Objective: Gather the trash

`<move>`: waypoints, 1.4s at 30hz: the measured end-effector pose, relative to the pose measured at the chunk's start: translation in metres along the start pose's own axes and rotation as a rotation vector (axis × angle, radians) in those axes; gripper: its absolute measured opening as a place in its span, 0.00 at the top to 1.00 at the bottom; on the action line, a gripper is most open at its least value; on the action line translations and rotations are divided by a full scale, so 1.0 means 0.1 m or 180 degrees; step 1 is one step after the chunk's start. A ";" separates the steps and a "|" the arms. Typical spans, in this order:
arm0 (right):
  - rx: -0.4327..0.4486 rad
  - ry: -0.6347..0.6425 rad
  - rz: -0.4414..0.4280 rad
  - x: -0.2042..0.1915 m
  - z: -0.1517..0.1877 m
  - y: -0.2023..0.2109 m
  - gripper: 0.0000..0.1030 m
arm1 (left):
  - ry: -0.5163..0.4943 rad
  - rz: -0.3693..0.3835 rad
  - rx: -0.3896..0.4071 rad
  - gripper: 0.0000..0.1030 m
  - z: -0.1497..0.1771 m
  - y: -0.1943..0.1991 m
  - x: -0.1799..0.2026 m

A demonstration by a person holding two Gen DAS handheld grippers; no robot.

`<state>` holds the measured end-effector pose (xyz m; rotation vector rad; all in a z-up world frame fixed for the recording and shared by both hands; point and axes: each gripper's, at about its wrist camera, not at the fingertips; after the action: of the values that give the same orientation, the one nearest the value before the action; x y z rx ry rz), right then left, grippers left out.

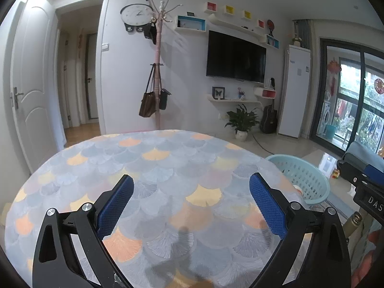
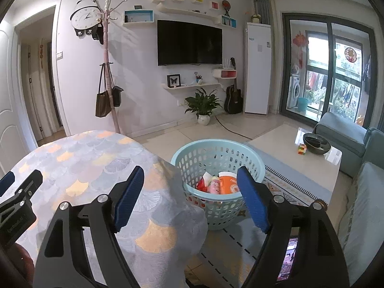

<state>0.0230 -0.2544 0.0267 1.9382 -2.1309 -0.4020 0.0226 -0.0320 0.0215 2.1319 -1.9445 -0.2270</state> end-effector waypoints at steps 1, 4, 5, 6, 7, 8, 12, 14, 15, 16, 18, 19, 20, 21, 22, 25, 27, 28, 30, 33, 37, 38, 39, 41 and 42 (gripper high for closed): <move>-0.0009 0.0000 -0.0001 -0.01 0.00 -0.01 0.26 | -0.0005 0.0006 -0.0003 0.09 0.00 0.00 0.00; -0.0034 0.0003 -0.0016 -0.01 0.02 -0.02 0.26 | -0.0008 0.0020 -0.0008 0.09 0.00 0.00 0.00; -0.0040 -0.0003 -0.0026 -0.01 0.01 -0.02 0.26 | -0.0005 0.0024 -0.0011 0.09 0.00 0.00 0.00; -0.0049 -0.0010 -0.0035 -0.01 0.01 -0.02 0.26 | -0.0007 0.0019 -0.0011 0.09 0.00 0.00 0.01; -0.0051 -0.0010 -0.0037 -0.01 0.01 -0.02 0.26 | -0.0005 0.0022 -0.0013 0.09 0.01 0.00 0.01; -0.0050 -0.0006 -0.0036 -0.01 0.01 -0.02 0.26 | -0.0004 0.0026 -0.0017 0.09 0.01 0.00 0.01; -0.0045 0.0004 -0.0038 -0.01 0.01 -0.02 0.26 | -0.0003 0.0028 -0.0016 0.09 0.01 0.00 0.02; -0.0055 0.0000 -0.0043 -0.01 0.01 -0.02 0.26 | -0.0007 0.0024 -0.0016 0.09 0.01 0.00 0.02; -0.0058 0.0000 -0.0044 0.00 0.02 -0.03 0.26 | -0.0013 0.0020 -0.0014 0.09 0.01 0.01 0.02; -0.0064 0.0001 -0.0045 0.00 0.02 -0.03 0.26 | -0.0009 0.0023 -0.0015 0.09 0.01 0.00 0.02; -0.0069 -0.0001 -0.0050 0.01 0.02 -0.03 0.26 | -0.0019 0.0024 -0.0017 0.09 0.01 0.00 0.03; -0.0069 -0.0002 -0.0052 0.01 0.02 -0.03 0.26 | -0.0022 0.0023 -0.0018 0.09 0.01 0.00 0.03; -0.0072 0.0000 -0.0052 0.01 0.02 -0.03 0.26 | -0.0023 0.0023 -0.0019 0.09 0.01 0.00 0.03; -0.0074 -0.0001 -0.0053 0.01 0.03 -0.03 0.26 | -0.0018 0.0026 -0.0018 0.09 0.01 0.00 0.02; -0.0074 -0.0003 -0.0055 0.01 0.02 -0.03 0.26 | -0.0018 0.0017 -0.0016 0.09 0.01 0.00 0.03; -0.0091 -0.0007 -0.0059 0.02 0.04 -0.04 0.26 | -0.0014 0.0019 -0.0019 0.09 0.01 0.00 0.03; -0.0098 -0.0012 -0.0067 0.03 0.04 -0.04 0.26 | -0.0017 0.0016 -0.0020 0.09 0.01 0.00 0.03; -0.0101 -0.0011 -0.0068 0.03 0.05 -0.04 0.26 | -0.0023 0.0014 -0.0017 0.09 0.01 0.00 0.04; -0.0102 -0.0011 -0.0064 0.03 0.05 -0.04 0.26 | -0.0019 0.0028 -0.0021 0.09 0.01 0.00 0.03; -0.0112 -0.0011 -0.0073 0.03 0.05 -0.06 0.26 | -0.0018 0.0025 -0.0019 0.09 0.01 0.00 0.04; -0.0117 -0.0008 -0.0075 0.03 0.05 -0.07 0.26 | -0.0016 0.0023 -0.0023 0.09 0.01 0.00 0.04; -0.0119 -0.0009 -0.0075 0.02 0.05 -0.07 0.26 | -0.0015 0.0021 -0.0021 0.09 0.01 0.00 0.04; -0.0122 -0.0009 -0.0077 0.03 0.05 -0.07 0.26 | -0.0015 0.0023 -0.0020 0.09 0.01 0.00 0.04; -0.0131 -0.0008 -0.0080 0.03 0.06 -0.08 0.26 | -0.0018 0.0025 -0.0024 0.09 0.01 -0.01 0.03; -0.0136 -0.0008 -0.0080 0.03 0.06 -0.11 0.26 | -0.0020 0.0026 -0.0025 0.09 0.01 -0.01 0.03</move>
<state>0.0305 -0.2578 0.0174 1.9437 -2.0841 -0.4508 0.0234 -0.0355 0.0204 2.1205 -1.9521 -0.2400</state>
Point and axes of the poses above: each gripper's, at about its wrist camera, not at the fingertips, and y roughly against the way its jaws point, x to its right, z to its underside, and after that the axes turned 7 degrees about x, right-handed
